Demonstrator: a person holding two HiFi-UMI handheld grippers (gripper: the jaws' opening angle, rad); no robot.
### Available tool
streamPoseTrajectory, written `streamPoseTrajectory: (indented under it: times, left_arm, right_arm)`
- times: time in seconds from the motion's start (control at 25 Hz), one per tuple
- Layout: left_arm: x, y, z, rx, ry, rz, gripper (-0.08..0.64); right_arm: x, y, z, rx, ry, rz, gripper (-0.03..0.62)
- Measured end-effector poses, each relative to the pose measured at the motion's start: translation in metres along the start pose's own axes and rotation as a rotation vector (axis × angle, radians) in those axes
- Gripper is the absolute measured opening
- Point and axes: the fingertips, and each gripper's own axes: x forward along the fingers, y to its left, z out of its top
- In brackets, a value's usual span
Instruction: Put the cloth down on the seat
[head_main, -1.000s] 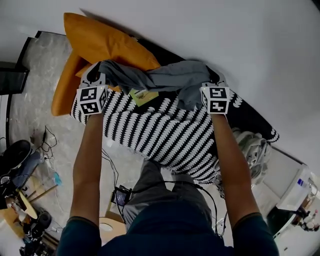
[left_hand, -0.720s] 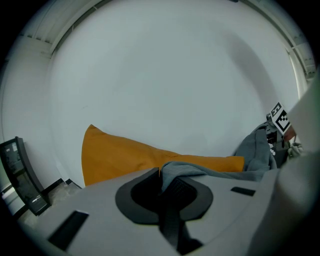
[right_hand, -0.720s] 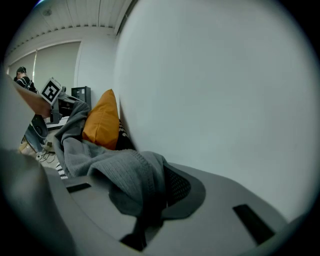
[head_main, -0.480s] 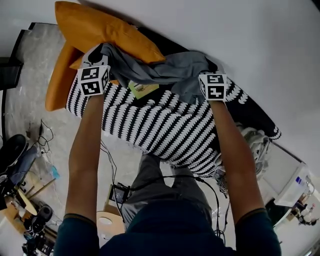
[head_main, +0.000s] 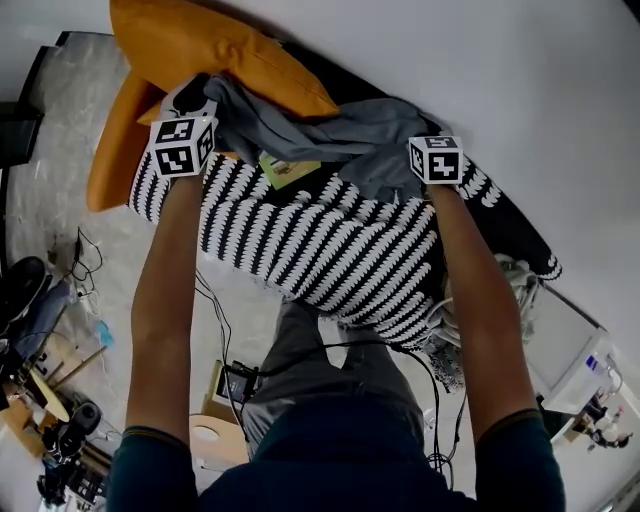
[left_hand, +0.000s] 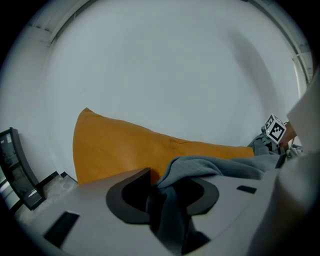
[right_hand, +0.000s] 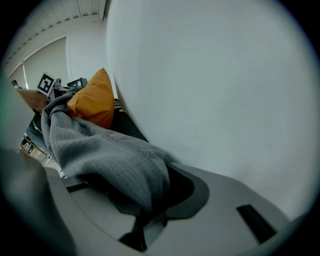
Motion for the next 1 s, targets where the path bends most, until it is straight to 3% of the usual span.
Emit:
streamPoseTrajectory:
  times: [0.08,0.24,0.32,0.68,0.84,1.0]
  left_arm:
    - [-0.011,0.001,-0.004,-0.005,0.013,0.001,0.124]
    - [-0.043,0.001,-0.020,0.002,0.039,0.000,0.132]
    - [-0.058,0.002,-0.030,0.013,0.054,0.002,0.137]
    - [-0.126,-0.010,-0.084,0.013,0.154,0.010,0.164]
    - [-0.149,-0.033,-0.099,0.023,0.223,-0.058,0.214]
    - [-0.173,-0.056,-0.098,0.080,0.273,-0.129,0.252]
  right_arm:
    - [-0.005,0.001,-0.001,-0.010,0.014,0.026,0.068]
    - [-0.022,0.010,-0.011,-0.029,0.056,0.104,0.184]
    - [-0.030,0.015,-0.020,-0.059,0.078,0.129,0.204]
    - [-0.079,0.028,-0.076,-0.052,0.131,0.174,0.221]
    - [-0.103,0.032,-0.085,-0.050,0.120,0.168,0.221]
    - [-0.119,0.037,-0.078,-0.046,0.080,0.169,0.221]
